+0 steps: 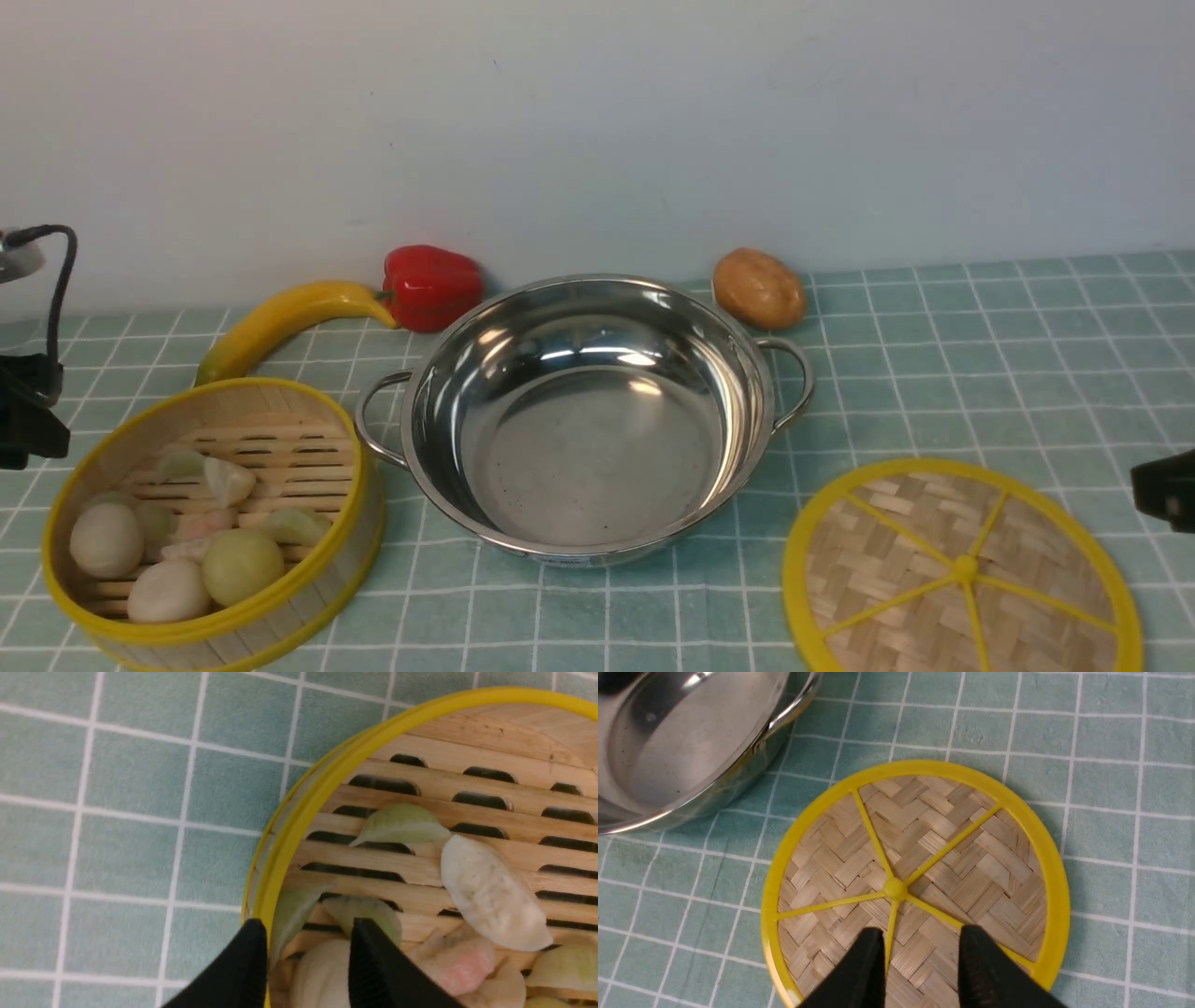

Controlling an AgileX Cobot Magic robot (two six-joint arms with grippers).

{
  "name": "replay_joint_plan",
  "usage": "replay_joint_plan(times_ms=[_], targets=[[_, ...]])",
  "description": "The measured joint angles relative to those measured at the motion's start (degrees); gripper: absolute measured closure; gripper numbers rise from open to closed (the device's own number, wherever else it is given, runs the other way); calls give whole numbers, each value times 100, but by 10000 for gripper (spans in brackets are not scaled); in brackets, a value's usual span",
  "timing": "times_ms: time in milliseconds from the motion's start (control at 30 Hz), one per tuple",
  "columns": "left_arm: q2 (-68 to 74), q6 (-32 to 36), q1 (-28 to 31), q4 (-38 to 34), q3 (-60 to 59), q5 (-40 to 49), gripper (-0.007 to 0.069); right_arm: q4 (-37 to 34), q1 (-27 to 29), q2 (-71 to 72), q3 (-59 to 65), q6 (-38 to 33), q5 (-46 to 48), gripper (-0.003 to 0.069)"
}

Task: Place the steamer in the pot on the blue tablecloth, and put the lid on the steamer.
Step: 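Grasp the rim of the steamer basket holding the buns with the left gripper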

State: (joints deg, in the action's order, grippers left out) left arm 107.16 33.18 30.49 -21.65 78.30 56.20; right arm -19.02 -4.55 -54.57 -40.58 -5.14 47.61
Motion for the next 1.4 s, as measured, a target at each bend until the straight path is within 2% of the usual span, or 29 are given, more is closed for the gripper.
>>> replay_joint_plan(times_ms=[233, 800, 1100, 1400], targets=[[405, 708, 0, -61, 178, 10, 382, -22, 0, 0, 0, -78, 64, 417], [993, 965, 0, -117, 201, -463, 384, -185, 0, 0, 0, -243, 69, 417], [1047, 1005, -5, -193, 208, -596, 504, -451, 0, 0, 0, -262, 69, 417], [1087, 745, -5, -187, 249, -608, 544, -469, 0, 0, 0, -265, 82, 417]])
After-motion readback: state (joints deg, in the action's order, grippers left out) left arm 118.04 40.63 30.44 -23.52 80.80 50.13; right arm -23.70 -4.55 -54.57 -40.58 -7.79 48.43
